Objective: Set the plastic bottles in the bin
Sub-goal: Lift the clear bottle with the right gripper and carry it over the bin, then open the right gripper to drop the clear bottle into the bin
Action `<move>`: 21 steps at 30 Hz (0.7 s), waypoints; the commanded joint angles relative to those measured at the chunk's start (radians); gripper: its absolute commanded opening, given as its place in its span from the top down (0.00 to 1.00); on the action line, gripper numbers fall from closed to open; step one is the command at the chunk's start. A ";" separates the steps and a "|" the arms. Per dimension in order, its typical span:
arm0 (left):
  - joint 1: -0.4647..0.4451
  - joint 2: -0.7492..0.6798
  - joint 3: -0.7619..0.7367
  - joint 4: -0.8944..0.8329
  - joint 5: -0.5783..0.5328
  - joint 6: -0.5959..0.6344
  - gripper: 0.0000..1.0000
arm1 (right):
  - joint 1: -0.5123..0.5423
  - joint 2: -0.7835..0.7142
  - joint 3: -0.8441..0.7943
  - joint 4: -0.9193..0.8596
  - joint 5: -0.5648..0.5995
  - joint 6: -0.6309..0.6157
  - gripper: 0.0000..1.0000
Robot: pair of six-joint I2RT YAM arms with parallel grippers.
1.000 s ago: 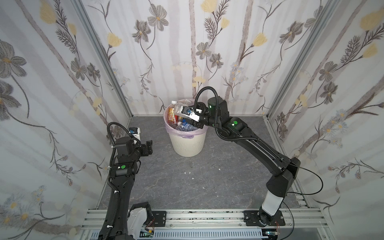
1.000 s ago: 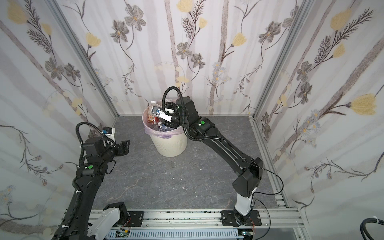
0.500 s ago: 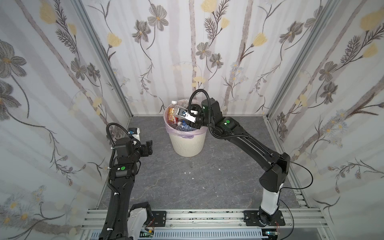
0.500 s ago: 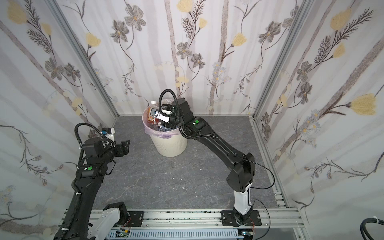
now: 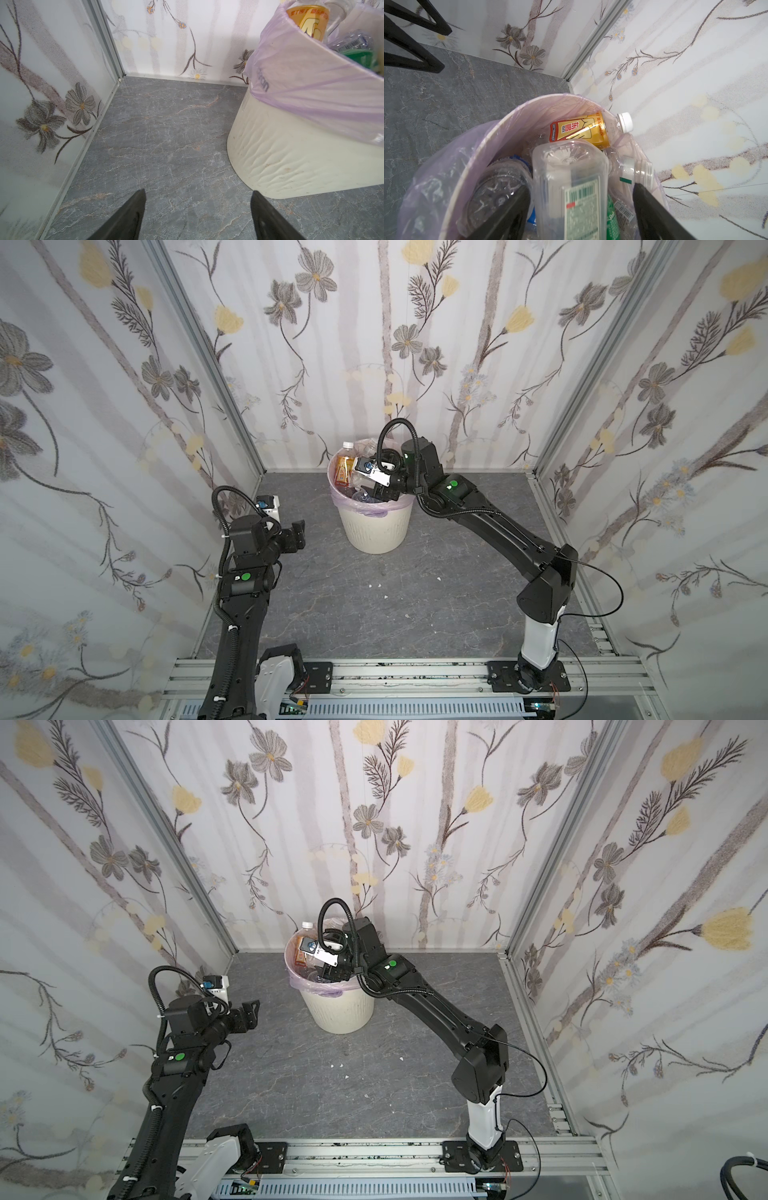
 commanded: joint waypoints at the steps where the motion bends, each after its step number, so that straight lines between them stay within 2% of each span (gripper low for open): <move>1: 0.001 -0.001 0.001 0.030 0.011 -0.004 0.19 | -0.007 -0.021 0.004 0.020 -0.069 0.039 0.21; 12: 0.001 0.006 0.006 0.030 0.015 -0.014 0.19 | -0.057 -0.125 -0.115 0.171 -0.228 0.182 0.21; 16: 0.002 0.013 0.012 0.053 0.023 -0.046 0.19 | -0.092 -0.190 -0.213 0.303 -0.242 0.283 0.21; 21: 0.002 0.025 0.008 0.127 0.027 -0.103 0.17 | -0.157 -0.304 -0.427 0.557 -0.213 0.440 0.17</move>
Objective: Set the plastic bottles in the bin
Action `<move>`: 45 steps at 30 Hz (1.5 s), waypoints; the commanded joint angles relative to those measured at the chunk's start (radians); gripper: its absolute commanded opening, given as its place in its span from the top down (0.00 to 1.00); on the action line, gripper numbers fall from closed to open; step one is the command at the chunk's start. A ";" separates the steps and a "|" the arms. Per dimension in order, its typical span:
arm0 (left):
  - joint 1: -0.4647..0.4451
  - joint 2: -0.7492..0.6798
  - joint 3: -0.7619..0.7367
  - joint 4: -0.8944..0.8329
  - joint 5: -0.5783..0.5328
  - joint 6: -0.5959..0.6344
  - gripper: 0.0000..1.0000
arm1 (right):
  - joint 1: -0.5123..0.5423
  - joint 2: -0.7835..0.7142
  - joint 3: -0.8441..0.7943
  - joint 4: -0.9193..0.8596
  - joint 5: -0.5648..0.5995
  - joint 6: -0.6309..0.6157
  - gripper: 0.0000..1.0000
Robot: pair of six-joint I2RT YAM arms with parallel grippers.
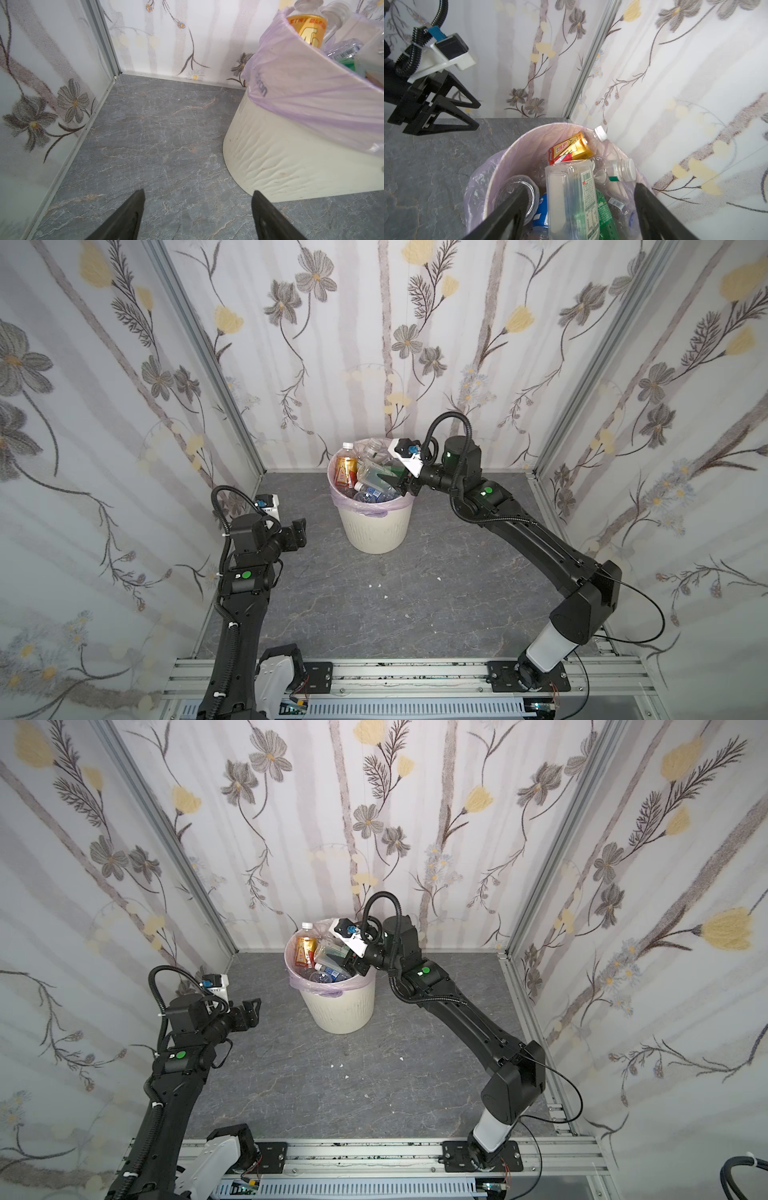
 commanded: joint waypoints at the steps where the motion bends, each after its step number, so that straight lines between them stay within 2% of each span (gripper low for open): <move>1: 0.001 0.011 0.003 0.102 0.011 -0.057 0.16 | -0.038 -0.069 -0.124 0.273 0.027 0.156 0.16; 8: 0.001 0.058 -0.045 0.234 -0.019 -0.152 0.13 | -0.147 -0.232 -0.408 0.482 0.145 0.282 0.12; 14: -0.004 0.133 -0.100 0.377 -0.055 -0.210 0.12 | -0.242 -0.333 -0.606 0.565 0.266 0.328 0.10; 16: -0.005 0.164 -0.129 0.436 -0.092 -0.201 0.11 | -0.270 -0.360 -0.658 0.578 0.316 0.325 0.09; 22: -0.011 0.253 -0.296 0.785 -0.161 -0.202 0.09 | -0.366 -0.395 -0.814 0.649 0.482 0.321 0.03; 25: -0.026 0.349 -0.302 0.830 -0.191 -0.162 0.09 | -0.427 -0.380 -0.921 0.730 0.543 0.345 0.02; 28: -0.044 0.435 -0.310 0.891 -0.217 -0.111 0.09 | -0.490 -0.355 -1.007 0.804 0.601 0.427 0.02; 31: -0.051 0.477 -0.332 0.972 -0.220 -0.082 0.08 | -0.533 -0.369 -1.096 0.849 0.591 0.484 0.02; 36: -0.053 0.527 -0.374 1.078 -0.220 -0.056 0.08 | -0.536 -0.436 -1.171 0.783 0.652 0.423 0.02; 40: -0.054 0.570 -0.408 1.160 -0.218 -0.062 0.04 | -0.536 -0.464 -1.247 0.824 0.664 0.385 0.01; 42: -0.053 0.568 -0.410 1.161 -0.218 -0.062 0.03 | -0.537 -0.459 -1.298 0.901 0.664 0.385 0.01; 45: -0.052 0.566 -0.412 1.161 -0.207 -0.058 0.03 | -0.537 -0.415 -1.388 1.115 0.643 0.405 0.00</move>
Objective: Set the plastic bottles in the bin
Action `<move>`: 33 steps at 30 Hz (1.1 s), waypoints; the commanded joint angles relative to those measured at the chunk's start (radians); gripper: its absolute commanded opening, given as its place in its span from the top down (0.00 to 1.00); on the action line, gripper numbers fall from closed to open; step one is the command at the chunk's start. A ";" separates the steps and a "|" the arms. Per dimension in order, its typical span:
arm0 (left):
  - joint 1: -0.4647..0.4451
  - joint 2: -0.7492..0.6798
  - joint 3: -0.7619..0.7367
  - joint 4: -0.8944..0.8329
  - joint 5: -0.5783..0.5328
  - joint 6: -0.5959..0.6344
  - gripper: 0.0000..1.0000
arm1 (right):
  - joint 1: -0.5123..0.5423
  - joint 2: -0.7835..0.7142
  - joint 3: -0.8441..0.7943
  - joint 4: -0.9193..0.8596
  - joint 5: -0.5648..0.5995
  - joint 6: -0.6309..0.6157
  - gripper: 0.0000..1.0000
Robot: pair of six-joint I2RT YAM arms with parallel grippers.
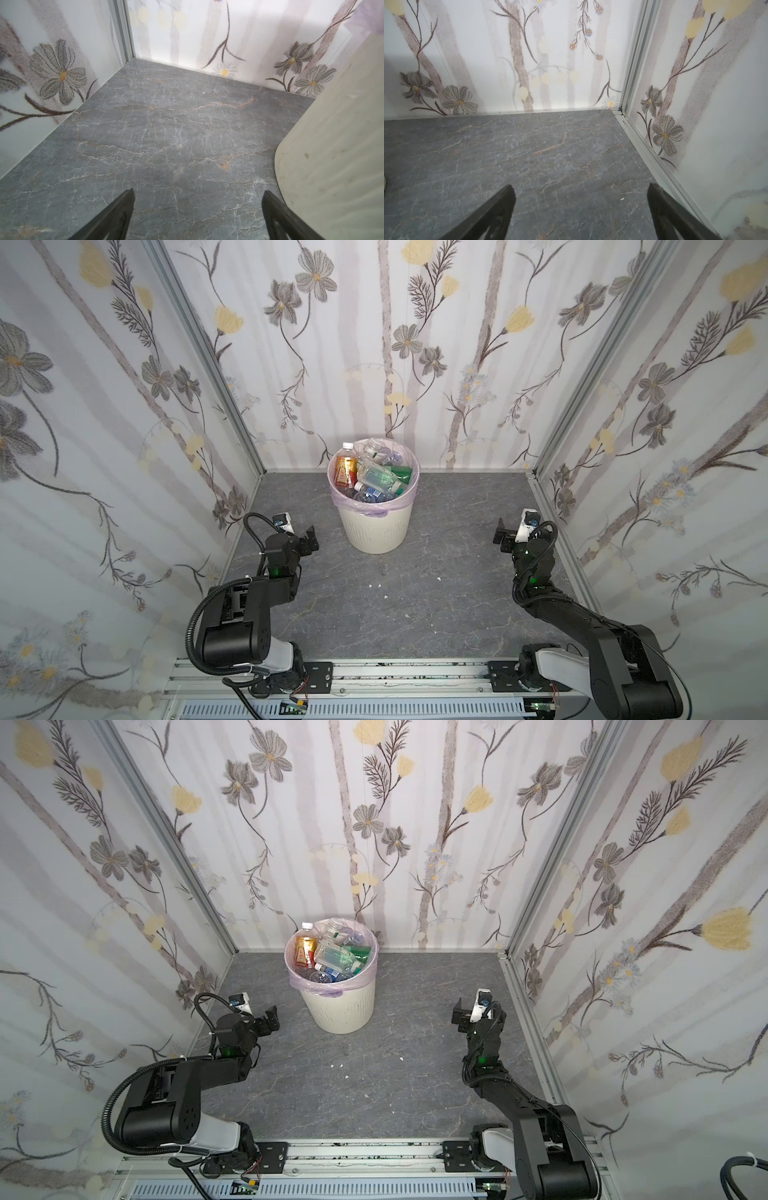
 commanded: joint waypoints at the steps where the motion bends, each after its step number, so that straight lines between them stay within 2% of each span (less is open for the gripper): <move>1: 0.000 -0.001 -0.005 0.070 0.006 0.007 0.02 | -0.004 0.041 -0.066 0.290 -0.014 0.008 0.00; 3: -0.001 -0.005 -0.009 0.074 0.008 0.010 0.02 | -0.004 0.070 -0.078 0.328 0.002 0.015 0.00; 7: -0.006 -0.013 -0.020 0.087 0.006 0.013 0.00 | -0.005 0.163 -0.138 0.546 -0.015 0.004 0.00; 9: -0.005 -0.011 -0.019 0.089 0.002 0.013 0.00 | -0.007 0.140 -0.116 0.461 -0.014 0.008 0.00; 13: -0.006 -0.011 -0.018 0.088 -0.002 0.010 0.00 | -0.031 0.150 -0.087 0.418 -0.032 0.036 0.00; 20: -0.005 -0.037 -0.055 0.133 0.002 -0.001 0.00 | -0.041 0.151 -0.083 0.411 -0.042 0.043 0.00; 28: -0.005 -0.014 -0.096 0.273 0.036 -0.069 0.00 | -0.041 0.151 -0.083 0.411 -0.043 0.045 0.00; 31: -0.027 0.041 -0.110 0.359 0.048 -0.046 0.00 | -0.043 0.151 -0.082 0.410 -0.042 0.044 0.00; 33: -0.074 0.069 -0.117 0.385 -0.003 -0.003 0.00 | -0.042 0.151 -0.083 0.411 -0.042 0.044 0.00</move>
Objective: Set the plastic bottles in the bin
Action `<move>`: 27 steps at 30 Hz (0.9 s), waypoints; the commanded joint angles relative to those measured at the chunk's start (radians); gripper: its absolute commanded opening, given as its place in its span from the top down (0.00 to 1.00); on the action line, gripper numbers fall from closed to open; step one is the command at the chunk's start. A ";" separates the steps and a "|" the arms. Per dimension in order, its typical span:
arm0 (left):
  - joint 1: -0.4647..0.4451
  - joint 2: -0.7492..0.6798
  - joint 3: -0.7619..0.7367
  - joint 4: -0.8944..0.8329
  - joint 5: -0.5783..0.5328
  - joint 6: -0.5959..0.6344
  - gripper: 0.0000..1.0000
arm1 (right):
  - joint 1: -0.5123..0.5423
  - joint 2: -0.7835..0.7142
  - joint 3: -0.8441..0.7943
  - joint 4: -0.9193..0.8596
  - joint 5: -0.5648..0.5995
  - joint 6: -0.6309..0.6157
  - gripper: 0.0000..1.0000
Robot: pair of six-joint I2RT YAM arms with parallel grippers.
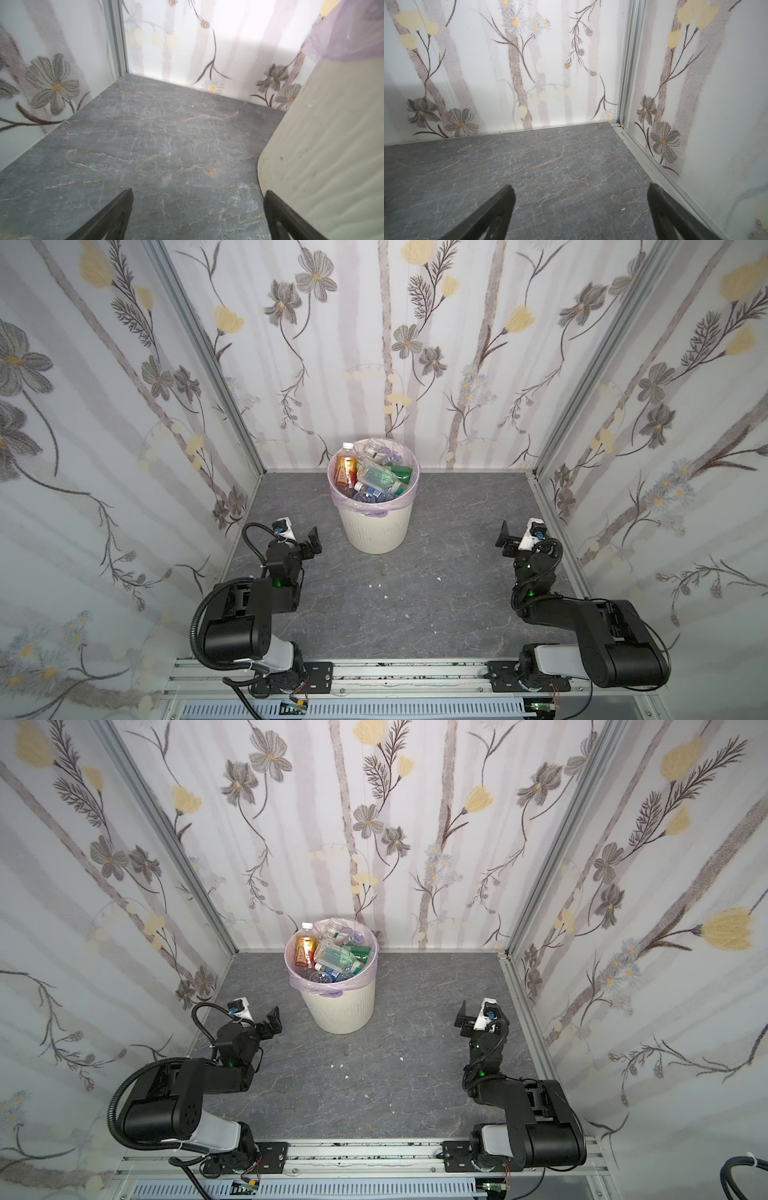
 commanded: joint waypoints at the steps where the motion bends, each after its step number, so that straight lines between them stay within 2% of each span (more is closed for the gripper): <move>1: -0.059 0.062 -0.008 0.164 -0.068 0.062 0.00 | -0.001 0.004 0.007 0.036 -0.005 0.013 0.00; 2: -0.089 0.075 -0.034 0.230 -0.127 0.078 0.00 | -0.001 0.004 0.008 0.035 -0.004 0.014 0.00; 4: -0.099 0.071 -0.057 0.262 -0.119 0.094 0.00 | -0.001 0.004 0.007 0.035 -0.007 0.013 0.00; 9: -0.102 0.079 -0.038 0.242 -0.228 0.060 0.00 | -0.001 0.003 0.006 0.037 -0.006 0.014 0.00; 27: -0.102 0.078 -0.035 0.236 -0.235 0.056 0.00 | -0.001 0.003 0.005 0.038 -0.006 0.013 0.00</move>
